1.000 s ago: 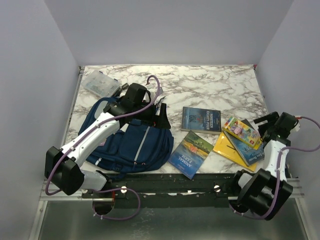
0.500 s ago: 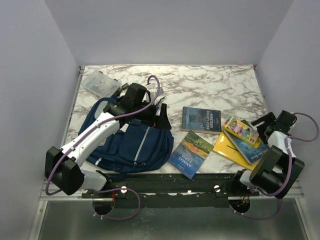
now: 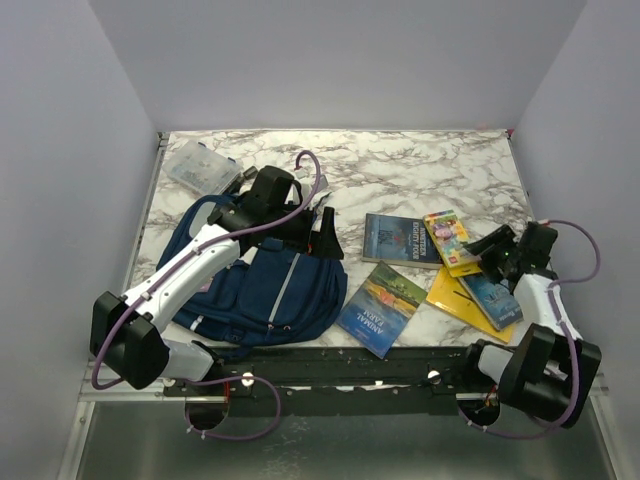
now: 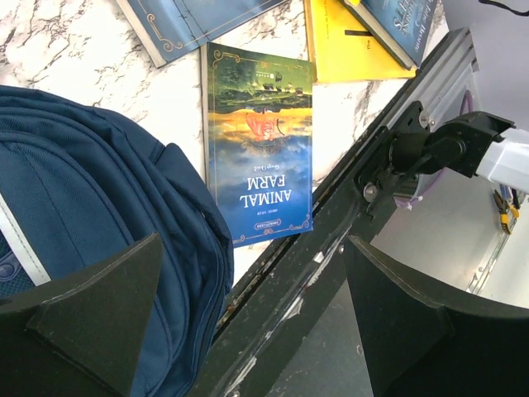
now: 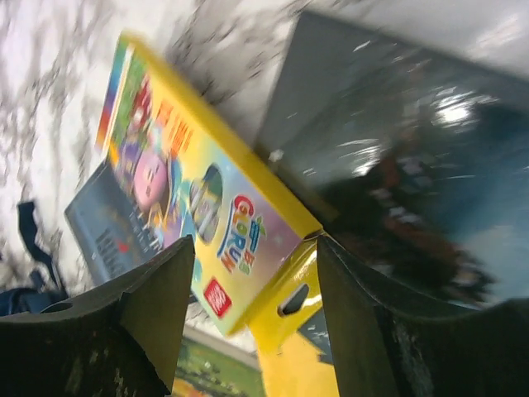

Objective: Pack the student bag
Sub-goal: Adjust the stationery at the center of the board, then pick up the stationery from the center of the board.

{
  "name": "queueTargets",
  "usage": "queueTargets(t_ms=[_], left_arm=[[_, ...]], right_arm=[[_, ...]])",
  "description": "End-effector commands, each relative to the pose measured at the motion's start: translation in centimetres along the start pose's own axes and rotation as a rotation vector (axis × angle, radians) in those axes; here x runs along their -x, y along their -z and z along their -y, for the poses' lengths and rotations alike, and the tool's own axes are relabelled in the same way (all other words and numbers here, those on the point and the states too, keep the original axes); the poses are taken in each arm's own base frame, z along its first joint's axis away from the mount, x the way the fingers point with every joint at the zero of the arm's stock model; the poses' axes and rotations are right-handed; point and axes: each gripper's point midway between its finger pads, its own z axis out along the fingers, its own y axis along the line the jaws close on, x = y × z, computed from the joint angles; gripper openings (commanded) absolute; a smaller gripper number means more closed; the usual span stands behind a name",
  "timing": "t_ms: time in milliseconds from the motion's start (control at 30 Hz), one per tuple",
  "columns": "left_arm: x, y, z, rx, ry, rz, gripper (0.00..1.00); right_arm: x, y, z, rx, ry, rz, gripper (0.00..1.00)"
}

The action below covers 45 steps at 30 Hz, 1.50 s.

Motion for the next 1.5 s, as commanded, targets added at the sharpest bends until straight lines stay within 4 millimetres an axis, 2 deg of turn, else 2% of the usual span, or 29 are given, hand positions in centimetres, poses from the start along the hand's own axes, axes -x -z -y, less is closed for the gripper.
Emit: queueTargets(t_ms=[0,167,267,400,567,667,733,800,900,1167,1300,1467], left_arm=[[-0.2,-0.6,0.0,-0.021,-0.015,-0.016,0.92],[-0.3,-0.8,-0.3,-0.011,-0.013,-0.023,0.92],[-0.4,-0.9,-0.7,0.008,-0.015,-0.024,0.92],[-0.5,-1.0,-1.1,0.020,-0.015,-0.030,0.92],[-0.6,-1.3,-1.3,0.023,-0.010,-0.041,0.92],[-0.6,-1.3,-1.4,0.028,-0.011,-0.038,0.92],[-0.6,-1.3,-1.2,0.020,-0.007,-0.043,0.92],[-0.7,-1.4,-1.2,0.017,-0.005,-0.048,0.92],[-0.7,-1.4,-1.4,0.026,-0.012,-0.046,0.92],[-0.8,-1.6,-1.9,0.043,-0.013,-0.051,0.92],[-0.7,-1.6,-2.0,0.049,-0.018,-0.048,0.92],[-0.5,-1.4,-3.2,0.115,-0.037,-0.021,0.92]], right_arm=[[-4.1,-0.4,-3.4,0.068,0.007,-0.106,0.64],[-8.0,-1.3,-7.8,0.126,0.074,-0.198,0.64],[-8.0,-1.1,-8.5,0.123,0.073,-0.221,0.64],[-4.7,-0.5,-9.3,0.099,0.129,-0.103,0.69],[-0.5,-0.9,-8.6,0.052,0.122,-0.061,0.74],[2.5,-1.8,-8.1,0.086,0.092,-0.027,0.77],[3.5,-3.1,-8.2,0.144,0.080,-0.049,0.77],[3.5,-4.9,-8.4,0.184,0.094,-0.118,0.77],[1.8,-7.2,-8.1,0.218,0.102,-0.278,0.76],[-1.3,-9.5,-7.5,0.324,0.055,-0.472,0.74],[-2.5,-10.1,-7.7,0.393,0.016,-0.509,0.65],[-2.9,-10.2,-7.7,0.421,-0.015,-0.510,0.47]])
